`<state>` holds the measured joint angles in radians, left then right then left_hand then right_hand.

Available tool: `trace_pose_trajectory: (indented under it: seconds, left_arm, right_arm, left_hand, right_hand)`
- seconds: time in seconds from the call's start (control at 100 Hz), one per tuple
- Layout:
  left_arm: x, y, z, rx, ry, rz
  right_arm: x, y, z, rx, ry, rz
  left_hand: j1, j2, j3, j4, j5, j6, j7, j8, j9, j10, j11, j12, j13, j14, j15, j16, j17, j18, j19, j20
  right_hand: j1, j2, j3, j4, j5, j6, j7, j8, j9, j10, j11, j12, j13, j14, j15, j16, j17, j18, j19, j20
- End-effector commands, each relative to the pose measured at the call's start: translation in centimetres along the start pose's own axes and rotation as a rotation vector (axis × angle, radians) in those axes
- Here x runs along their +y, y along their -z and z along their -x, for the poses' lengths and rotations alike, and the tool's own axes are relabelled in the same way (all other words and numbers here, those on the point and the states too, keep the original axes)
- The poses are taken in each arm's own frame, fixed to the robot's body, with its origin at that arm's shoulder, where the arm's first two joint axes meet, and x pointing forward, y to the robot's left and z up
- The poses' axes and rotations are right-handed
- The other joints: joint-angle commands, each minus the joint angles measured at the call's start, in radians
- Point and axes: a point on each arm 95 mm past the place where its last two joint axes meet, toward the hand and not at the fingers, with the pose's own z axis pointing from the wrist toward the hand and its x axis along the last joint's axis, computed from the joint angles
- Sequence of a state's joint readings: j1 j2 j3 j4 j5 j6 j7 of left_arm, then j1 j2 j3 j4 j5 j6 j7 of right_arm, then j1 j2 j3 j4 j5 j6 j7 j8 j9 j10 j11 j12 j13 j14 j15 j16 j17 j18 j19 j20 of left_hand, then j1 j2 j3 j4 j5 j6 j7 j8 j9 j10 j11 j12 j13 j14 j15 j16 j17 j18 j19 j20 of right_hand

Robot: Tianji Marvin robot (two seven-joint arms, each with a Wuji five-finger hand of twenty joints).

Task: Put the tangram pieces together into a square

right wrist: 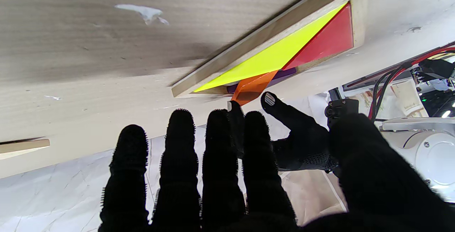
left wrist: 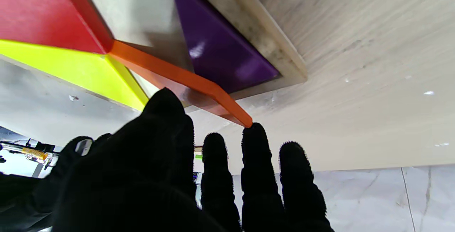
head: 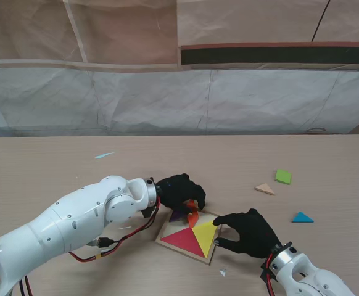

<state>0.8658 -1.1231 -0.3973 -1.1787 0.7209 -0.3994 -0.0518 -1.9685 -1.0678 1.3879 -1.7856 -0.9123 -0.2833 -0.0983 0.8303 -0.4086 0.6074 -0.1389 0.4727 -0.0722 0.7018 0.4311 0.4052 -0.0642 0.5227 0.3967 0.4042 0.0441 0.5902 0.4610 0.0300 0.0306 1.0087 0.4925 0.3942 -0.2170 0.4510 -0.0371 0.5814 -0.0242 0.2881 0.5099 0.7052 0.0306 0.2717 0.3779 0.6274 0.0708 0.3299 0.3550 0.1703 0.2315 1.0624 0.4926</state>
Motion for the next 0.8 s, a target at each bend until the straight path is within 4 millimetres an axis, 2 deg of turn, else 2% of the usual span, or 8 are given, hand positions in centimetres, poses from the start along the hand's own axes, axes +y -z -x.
trace_pose_trajectory:
  seconds: [0.0, 0.11, 0.28, 0.36, 0.43, 0.45, 0.48, 0.79]
  left_arm:
    - [-0.1, -0.3, -0.3, 0.013, 0.026, 0.004]
    - [-0.1, -0.2, -0.3, 0.001, 0.006, -0.036]
    - [-0.6, 0.7, 0.1, -0.061, -0.004, -0.065]
    - [-0.6, 0.9, 0.2, -0.084, -0.006, -0.057]
    - [-0.4, 0.7, 0.2, -0.091, 0.006, -0.051]
    - [-0.3, 0.6, 0.2, -0.089, 0.012, -0.050]
    - [-0.2, 0.4, 0.1, -0.086, 0.022, -0.047]
    - [0.1, -1.2, -0.4, -0.019, 0.058, -0.022]
  right_arm:
    - [-0.2, 0.1, -0.2, 0.001, -0.004, -0.011]
    - [-0.2, 0.1, -0.2, 0.001, -0.004, -0.011]
    - [-0.3, 0.1, -0.2, -0.001, -0.006, -0.012]
    - [-0.3, 0.1, -0.2, -0.001, -0.007, -0.012]
    - [-0.3, 0.1, -0.2, -0.001, -0.007, -0.012]
    - [-0.3, 0.1, -0.3, -0.001, -0.008, -0.012]
    - [-0.4, 0.1, -0.3, -0.001, -0.008, -0.012]
    - [-0.3, 0.2, -0.1, -0.006, -0.005, -0.009]
  left_hand:
    - [0.072, -0.007, 0.069, -0.026, 0.034, -0.006, 0.026, -0.003, 0.020, -0.001, 0.012, 0.004, 0.061, -0.011, 0.036, -0.002, 0.041, -0.031, 0.036, 0.020]
    - [0.019, 0.064, 0.046, 0.019, -0.043, 0.004, -0.004, -0.008, -0.040, -0.007, 0.005, -0.003, 0.025, -0.011, 0.032, -0.001, 0.020, -0.036, 0.020, 0.016]
    - [0.010, 0.117, -0.121, 0.027, -0.067, 0.017, -0.024, -0.006, -0.033, 0.009, 0.004, -0.006, 0.010, 0.026, 0.038, 0.003, 0.000, -0.005, 0.033, 0.024]
    - [0.060, 0.176, -0.337, 0.040, -0.068, 0.022, -0.040, -0.004, -0.014, 0.021, 0.000, 0.001, 0.042, 0.048, 0.054, 0.014, 0.024, 0.022, 0.060, 0.041]
    - [0.061, 0.204, -0.382, 0.042, -0.067, 0.024, -0.044, -0.004, 0.003, 0.027, 0.000, 0.002, 0.078, 0.050, 0.071, 0.021, 0.050, 0.031, 0.082, 0.051]
    - [0.155, 0.253, -0.565, 0.053, -0.063, 0.025, -0.047, 0.000, 0.007, 0.029, -0.001, 0.003, 0.084, 0.047, 0.072, 0.021, 0.054, 0.030, 0.086, 0.056]
    - [0.192, 0.271, -0.635, 0.056, -0.060, 0.026, -0.047, 0.002, 0.013, 0.034, 0.002, 0.004, 0.097, 0.039, 0.076, 0.022, 0.064, 0.028, 0.092, 0.059]
    - [0.366, 0.175, -0.650, 0.030, 0.050, 0.006, 0.038, -0.018, 0.124, 0.071, 0.039, 0.009, 0.214, -0.020, 0.104, 0.018, 0.161, -0.040, 0.099, 0.051]
  right_hand:
    - [0.019, 0.032, -0.020, 0.004, 0.014, -0.009, 0.006, -0.008, -0.024, 0.001, -0.004, 0.000, -0.022, -0.003, -0.005, -0.004, -0.023, 0.002, -0.012, 0.012]
    - [0.019, 0.032, -0.020, 0.004, 0.014, -0.008, 0.006, -0.008, -0.024, 0.000, -0.004, 0.000, -0.022, -0.002, -0.005, -0.004, -0.023, 0.001, -0.012, 0.012]
    - [0.018, 0.032, -0.021, 0.004, 0.015, -0.010, 0.007, -0.008, -0.024, -0.001, -0.004, 0.001, -0.022, -0.002, -0.005, -0.004, -0.023, 0.002, -0.012, 0.012]
    - [0.019, 0.031, -0.020, 0.004, 0.014, -0.009, 0.006, -0.008, -0.024, 0.000, -0.004, 0.000, -0.022, -0.001, -0.005, -0.004, -0.023, 0.001, -0.012, 0.012]
    - [0.019, 0.032, -0.020, 0.004, 0.015, -0.009, 0.007, -0.008, -0.024, 0.001, -0.004, 0.001, -0.022, -0.002, -0.005, -0.004, -0.023, 0.001, -0.012, 0.012]
    - [0.019, 0.032, -0.020, 0.004, 0.015, -0.008, 0.006, -0.008, -0.024, 0.001, -0.004, 0.001, -0.022, -0.003, -0.005, -0.004, -0.023, 0.001, -0.012, 0.012]
    - [0.019, 0.032, -0.020, 0.004, 0.015, -0.009, 0.007, -0.008, -0.024, 0.001, -0.004, 0.001, -0.022, -0.001, -0.005, -0.004, -0.023, 0.001, -0.012, 0.012]
    - [0.020, 0.032, -0.021, 0.004, 0.014, -0.009, 0.007, -0.008, -0.024, 0.001, -0.003, 0.001, -0.022, -0.002, -0.005, -0.003, -0.023, 0.002, -0.012, 0.012]
